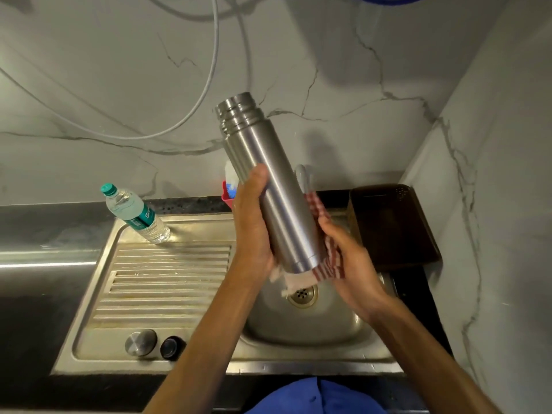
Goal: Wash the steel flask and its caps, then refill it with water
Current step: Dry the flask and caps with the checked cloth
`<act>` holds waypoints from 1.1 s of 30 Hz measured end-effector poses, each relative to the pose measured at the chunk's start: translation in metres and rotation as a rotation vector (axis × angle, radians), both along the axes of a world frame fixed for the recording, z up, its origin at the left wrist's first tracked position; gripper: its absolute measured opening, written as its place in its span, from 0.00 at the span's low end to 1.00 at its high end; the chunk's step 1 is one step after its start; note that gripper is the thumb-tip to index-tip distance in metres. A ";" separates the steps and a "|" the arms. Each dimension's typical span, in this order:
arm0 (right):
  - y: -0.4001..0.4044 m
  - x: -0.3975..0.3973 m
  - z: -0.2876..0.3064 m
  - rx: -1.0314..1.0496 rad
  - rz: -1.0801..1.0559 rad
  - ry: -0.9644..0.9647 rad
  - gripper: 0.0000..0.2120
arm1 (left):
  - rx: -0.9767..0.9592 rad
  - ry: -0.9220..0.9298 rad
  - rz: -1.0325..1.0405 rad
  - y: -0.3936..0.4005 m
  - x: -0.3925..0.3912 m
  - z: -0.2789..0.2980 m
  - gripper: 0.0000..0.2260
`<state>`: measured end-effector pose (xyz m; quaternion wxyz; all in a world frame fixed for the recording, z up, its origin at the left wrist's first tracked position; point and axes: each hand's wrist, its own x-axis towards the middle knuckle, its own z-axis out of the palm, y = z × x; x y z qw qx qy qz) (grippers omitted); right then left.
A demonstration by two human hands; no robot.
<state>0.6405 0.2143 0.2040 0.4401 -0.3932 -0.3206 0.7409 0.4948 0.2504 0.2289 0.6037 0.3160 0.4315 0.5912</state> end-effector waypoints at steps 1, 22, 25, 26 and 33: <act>0.000 0.002 -0.003 -0.086 0.030 0.057 0.22 | -0.009 -0.013 -0.018 0.003 -0.002 0.000 0.40; -0.030 0.003 -0.008 -0.255 -0.172 0.352 0.20 | 0.161 0.073 -0.139 0.007 -0.011 -0.004 0.37; -0.034 0.000 -0.014 -0.281 -0.178 0.442 0.20 | 0.131 0.200 -0.148 0.012 -0.015 -0.002 0.38; -0.035 0.000 -0.015 -0.254 -0.167 0.456 0.22 | 0.112 0.240 -0.138 0.015 -0.018 -0.002 0.35; -0.033 -0.012 -0.012 -0.082 -0.135 0.155 0.24 | 0.066 0.406 -0.049 0.001 -0.014 -0.009 0.18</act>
